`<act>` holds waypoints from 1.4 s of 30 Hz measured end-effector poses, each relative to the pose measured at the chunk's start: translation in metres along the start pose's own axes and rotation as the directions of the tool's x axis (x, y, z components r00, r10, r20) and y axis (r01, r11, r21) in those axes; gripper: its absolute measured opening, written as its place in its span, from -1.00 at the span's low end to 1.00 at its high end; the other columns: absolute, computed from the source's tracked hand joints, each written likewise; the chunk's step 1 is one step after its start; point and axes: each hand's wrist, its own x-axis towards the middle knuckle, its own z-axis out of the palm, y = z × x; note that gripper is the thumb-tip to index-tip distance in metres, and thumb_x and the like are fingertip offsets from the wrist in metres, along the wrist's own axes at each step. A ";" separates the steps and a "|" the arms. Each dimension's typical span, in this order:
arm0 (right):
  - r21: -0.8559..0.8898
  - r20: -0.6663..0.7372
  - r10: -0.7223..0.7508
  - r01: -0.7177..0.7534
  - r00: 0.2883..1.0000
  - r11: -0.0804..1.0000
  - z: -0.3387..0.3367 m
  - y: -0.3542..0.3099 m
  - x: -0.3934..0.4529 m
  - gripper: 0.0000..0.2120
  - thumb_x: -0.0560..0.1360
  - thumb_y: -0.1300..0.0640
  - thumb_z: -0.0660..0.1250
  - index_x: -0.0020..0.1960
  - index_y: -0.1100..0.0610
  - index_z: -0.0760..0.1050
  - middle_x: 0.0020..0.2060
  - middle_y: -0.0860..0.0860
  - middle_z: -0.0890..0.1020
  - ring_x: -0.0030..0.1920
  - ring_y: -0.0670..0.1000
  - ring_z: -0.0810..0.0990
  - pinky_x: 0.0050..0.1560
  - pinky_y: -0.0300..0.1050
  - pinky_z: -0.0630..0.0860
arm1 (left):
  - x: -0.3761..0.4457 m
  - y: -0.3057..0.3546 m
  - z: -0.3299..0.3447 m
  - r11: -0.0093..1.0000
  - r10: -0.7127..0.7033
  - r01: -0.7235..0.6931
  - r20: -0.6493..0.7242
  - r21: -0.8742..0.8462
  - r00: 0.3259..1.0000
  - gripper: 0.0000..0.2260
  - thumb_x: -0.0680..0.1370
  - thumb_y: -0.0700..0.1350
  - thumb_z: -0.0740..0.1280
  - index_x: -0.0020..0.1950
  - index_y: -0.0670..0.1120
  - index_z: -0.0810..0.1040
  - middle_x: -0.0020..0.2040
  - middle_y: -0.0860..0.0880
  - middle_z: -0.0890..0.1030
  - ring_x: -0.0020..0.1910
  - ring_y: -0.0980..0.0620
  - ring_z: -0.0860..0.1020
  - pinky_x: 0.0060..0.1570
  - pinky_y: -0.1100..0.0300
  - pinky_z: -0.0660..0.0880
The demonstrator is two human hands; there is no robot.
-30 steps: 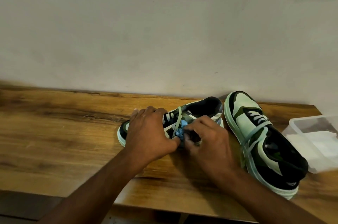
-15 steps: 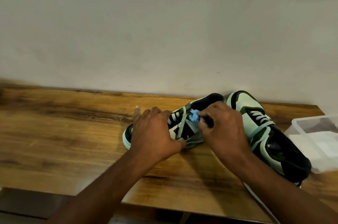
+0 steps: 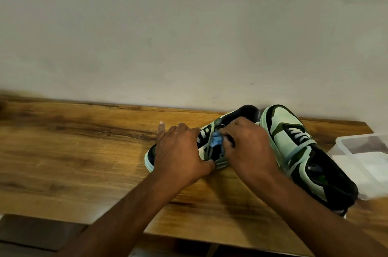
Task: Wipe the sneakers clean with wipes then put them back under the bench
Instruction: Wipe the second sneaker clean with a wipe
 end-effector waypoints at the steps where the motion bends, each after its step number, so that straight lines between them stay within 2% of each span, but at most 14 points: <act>1: 0.034 0.019 -0.041 0.040 0.999 0.999 0.005 -0.005 -0.003 -0.82 0.41 0.35 0.50 -0.05 0.14 0.73 -0.14 0.05 0.65 -0.20 -0.01 0.58 -0.19 -0.30 0.46 | 0.000 0.000 0.000 1.000 0.000 0.000 -0.003 -0.005 1.000 -0.29 0.26 0.46 0.36 0.35 0.18 0.56 0.13 0.05 0.58 0.26 -0.02 0.54 0.62 -0.20 -0.01; 2: 0.064 0.065 -0.072 0.068 0.995 0.996 0.006 -0.008 -0.004 -0.84 0.40 0.34 0.50 -0.08 0.14 0.73 -0.17 0.02 0.64 -0.21 -0.02 0.59 -0.19 -0.25 0.51 | 0.000 0.000 0.000 1.000 0.001 -0.001 -0.004 -0.011 1.000 -0.29 0.26 0.47 0.32 0.34 0.18 0.57 0.12 0.05 0.58 0.25 -0.01 0.55 0.62 -0.20 -0.01; 5: 0.053 0.237 -0.014 0.001 0.971 0.999 -0.006 -0.002 0.000 -0.91 0.42 0.21 0.54 -0.13 0.03 0.73 -0.30 -0.19 0.53 -0.30 -0.19 0.51 -0.32 -0.44 0.33 | 0.000 -0.002 -0.002 1.000 0.005 -0.006 -0.007 -0.007 1.000 -0.26 0.25 0.50 0.30 0.36 0.20 0.56 0.13 0.07 0.58 0.25 0.01 0.55 0.62 -0.20 0.00; 8: -0.047 0.092 0.050 -0.046 0.995 0.998 -0.012 0.014 0.004 -0.93 0.46 0.19 0.51 -0.09 0.04 0.72 -0.23 -0.10 0.57 -0.28 -0.15 0.50 -0.30 -0.43 0.28 | 0.000 -0.001 -0.002 1.000 0.009 -0.009 0.007 0.011 1.000 -0.23 0.26 0.47 0.37 0.41 0.19 0.53 0.17 0.05 0.58 0.28 -0.01 0.53 0.62 -0.20 -0.01; 11: -0.036 -0.032 -0.024 0.023 0.999 0.999 0.000 0.005 -0.002 -0.85 0.45 0.31 0.48 -0.01 0.15 0.70 -0.10 0.03 0.58 -0.19 -0.01 0.56 -0.18 -0.32 0.43 | 0.001 0.001 -0.002 1.000 0.001 -0.001 0.007 -0.001 1.000 -0.26 0.24 0.45 0.36 0.37 0.18 0.56 0.13 0.05 0.59 0.26 -0.02 0.55 0.62 -0.21 0.00; 13: 0.025 0.014 -0.091 0.091 0.996 0.996 0.008 -0.006 -0.004 -0.84 0.42 0.33 0.50 -0.01 0.18 0.72 -0.12 0.05 0.60 -0.19 0.02 0.59 -0.18 -0.22 0.45 | 0.000 -0.001 -0.001 1.000 0.005 -0.005 -0.005 -0.021 1.000 -0.32 0.26 0.43 0.34 0.32 0.18 0.58 0.11 0.05 0.59 0.24 -0.02 0.56 0.62 -0.22 0.00; 17: 0.001 0.246 -0.050 0.051 0.968 0.999 -0.009 -0.004 0.003 -0.97 0.45 0.17 0.53 -0.13 0.05 0.73 -0.33 -0.20 0.48 -0.33 -0.21 0.45 -0.33 -0.44 0.26 | -0.001 -0.002 -0.003 1.000 0.012 -0.012 0.002 -0.019 1.000 -0.23 0.23 0.49 0.26 0.38 0.19 0.55 0.14 0.07 0.59 0.26 0.01 0.55 0.62 -0.22 -0.02; 20: -0.070 0.058 0.012 -0.008 0.998 0.997 -0.015 0.011 0.008 -0.96 0.48 0.20 0.49 -0.12 0.08 0.69 -0.24 -0.13 0.49 -0.30 -0.18 0.45 -0.27 -0.38 0.26 | 0.001 -0.002 -0.003 1.000 0.019 -0.019 0.009 0.006 1.000 -0.22 0.23 0.48 0.34 0.40 0.18 0.55 0.16 0.06 0.59 0.26 0.00 0.54 0.62 -0.23 -0.01; 23: -0.061 -0.075 -0.023 0.019 0.997 0.998 0.000 0.006 0.007 -0.87 0.45 0.31 0.48 -0.02 0.17 0.69 -0.09 0.06 0.59 -0.19 0.02 0.58 -0.18 -0.17 0.48 | 0.000 0.001 -0.002 1.000 0.017 -0.017 0.007 0.001 1.000 -0.27 0.23 0.45 0.36 0.34 0.18 0.58 0.12 0.06 0.59 0.24 0.00 0.55 0.62 -0.22 -0.02; 26: 0.022 0.025 -0.077 0.077 0.997 0.997 0.005 -0.001 0.007 -0.87 0.40 0.30 0.51 -0.07 0.15 0.72 -0.16 0.06 0.64 -0.21 0.03 0.61 -0.19 -0.10 0.57 | -0.002 0.000 -0.003 1.000 0.013 -0.013 0.000 -0.017 1.000 -0.28 0.25 0.41 0.41 0.37 0.18 0.56 0.14 0.08 0.59 0.25 0.01 0.55 0.63 -0.21 -0.05; 29: -0.015 0.131 -0.013 0.015 0.991 1.000 -0.010 0.007 0.011 -0.94 0.39 0.21 0.54 -0.19 0.08 0.70 -0.30 -0.05 0.62 -0.33 -0.12 0.53 -0.32 -0.28 0.42 | -0.002 -0.001 -0.004 1.000 0.011 -0.011 -0.005 -0.012 1.000 -0.24 0.24 0.45 0.39 0.40 0.19 0.54 0.15 0.08 0.59 0.26 0.02 0.54 0.63 -0.21 -0.06; 34: -0.053 -0.026 -0.016 0.015 1.000 0.999 -0.004 0.007 0.006 -0.88 0.42 0.28 0.48 -0.07 0.12 0.69 -0.13 0.02 0.59 -0.21 -0.02 0.55 -0.21 -0.25 0.38 | -0.001 0.001 -0.003 1.000 0.004 -0.005 -0.008 -0.007 1.000 -0.27 0.24 0.45 0.39 0.36 0.18 0.57 0.13 0.07 0.60 0.24 0.01 0.56 0.63 -0.21 -0.04; 38: 0.016 0.112 -0.125 0.124 0.986 0.992 0.009 -0.009 -0.005 -0.92 0.41 0.29 0.49 -0.16 0.13 0.66 -0.22 -0.08 0.48 -0.26 -0.10 0.43 -0.27 -0.43 0.16 | -0.004 -0.001 0.000 0.999 -0.003 0.001 -0.027 -0.042 1.000 -0.34 0.27 0.44 0.32 0.30 0.19 0.58 0.11 0.08 0.60 0.23 0.01 0.57 0.62 -0.22 -0.03; 42: -0.075 0.126 -0.003 0.013 0.992 0.997 -0.006 0.007 -0.009 -0.92 0.43 0.19 0.50 -0.15 0.02 0.68 -0.25 -0.13 0.48 -0.30 -0.18 0.41 -0.28 -0.36 0.26 | -0.004 0.001 -0.001 1.000 0.000 0.000 -0.030 -0.027 1.000 -0.27 0.26 0.49 0.38 0.35 0.19 0.56 0.15 0.07 0.59 0.24 0.02 0.55 0.63 -0.19 -0.04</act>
